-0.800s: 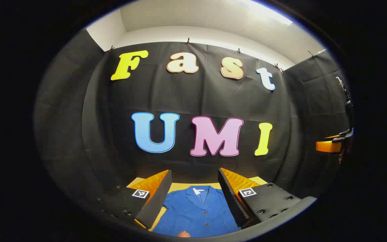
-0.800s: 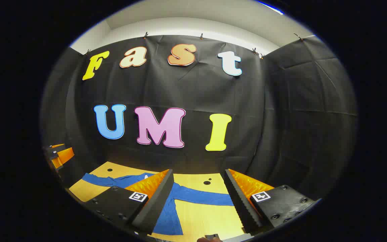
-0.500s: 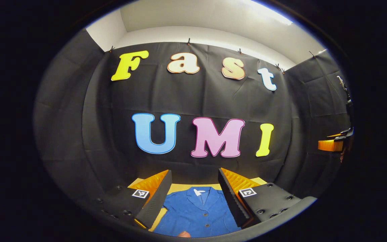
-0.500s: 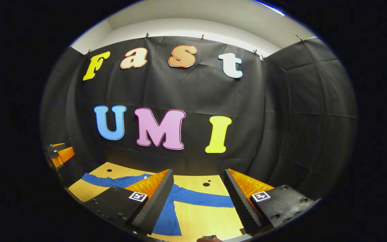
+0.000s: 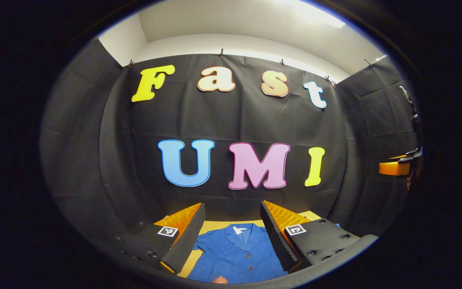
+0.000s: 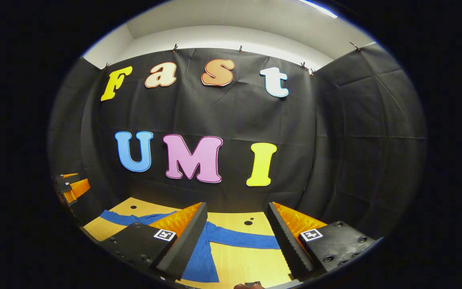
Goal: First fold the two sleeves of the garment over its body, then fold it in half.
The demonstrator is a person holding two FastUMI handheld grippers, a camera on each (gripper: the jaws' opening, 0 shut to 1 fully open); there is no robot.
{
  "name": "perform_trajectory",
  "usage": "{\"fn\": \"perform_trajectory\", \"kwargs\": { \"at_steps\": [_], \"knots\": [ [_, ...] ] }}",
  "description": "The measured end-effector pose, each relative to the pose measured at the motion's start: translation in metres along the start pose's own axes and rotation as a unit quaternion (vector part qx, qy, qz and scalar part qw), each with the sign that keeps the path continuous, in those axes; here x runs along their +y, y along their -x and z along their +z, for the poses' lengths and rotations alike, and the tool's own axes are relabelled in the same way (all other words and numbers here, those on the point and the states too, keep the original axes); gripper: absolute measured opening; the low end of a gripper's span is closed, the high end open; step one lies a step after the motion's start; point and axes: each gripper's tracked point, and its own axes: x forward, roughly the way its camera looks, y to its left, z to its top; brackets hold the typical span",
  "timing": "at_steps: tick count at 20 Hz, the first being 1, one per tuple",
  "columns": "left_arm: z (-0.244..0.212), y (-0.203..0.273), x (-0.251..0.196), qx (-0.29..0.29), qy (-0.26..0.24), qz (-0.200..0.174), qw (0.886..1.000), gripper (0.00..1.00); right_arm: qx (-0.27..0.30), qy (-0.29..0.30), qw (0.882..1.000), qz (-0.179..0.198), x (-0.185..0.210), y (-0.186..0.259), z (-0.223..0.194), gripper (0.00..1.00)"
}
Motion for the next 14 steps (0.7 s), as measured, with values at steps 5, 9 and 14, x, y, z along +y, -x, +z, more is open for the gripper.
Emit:
{"fn": "perform_trajectory", "kwargs": {
  "at_steps": [5, 9, 14],
  "knots": [
    [-0.001, 0.008, 0.019, -0.003, -0.002, 0.016, 1.000, 0.80, -0.001, 0.002, 1.000, 0.004, 0.009, -0.003, 0.002, 0.96],
    [-0.003, 0.009, 0.020, 0.005, -0.004, 0.018, 1.000, 0.80, 0.004, 0.009, 1.000, 0.010, 0.008, -0.009, 0.003, 0.96],
    [-0.006, 0.008, 0.023, 0.008, 0.000, 0.024, 1.000, 0.80, 0.024, 0.018, 1.000, -0.004, -0.014, -0.022, 0.008, 0.96]
  ]
}}
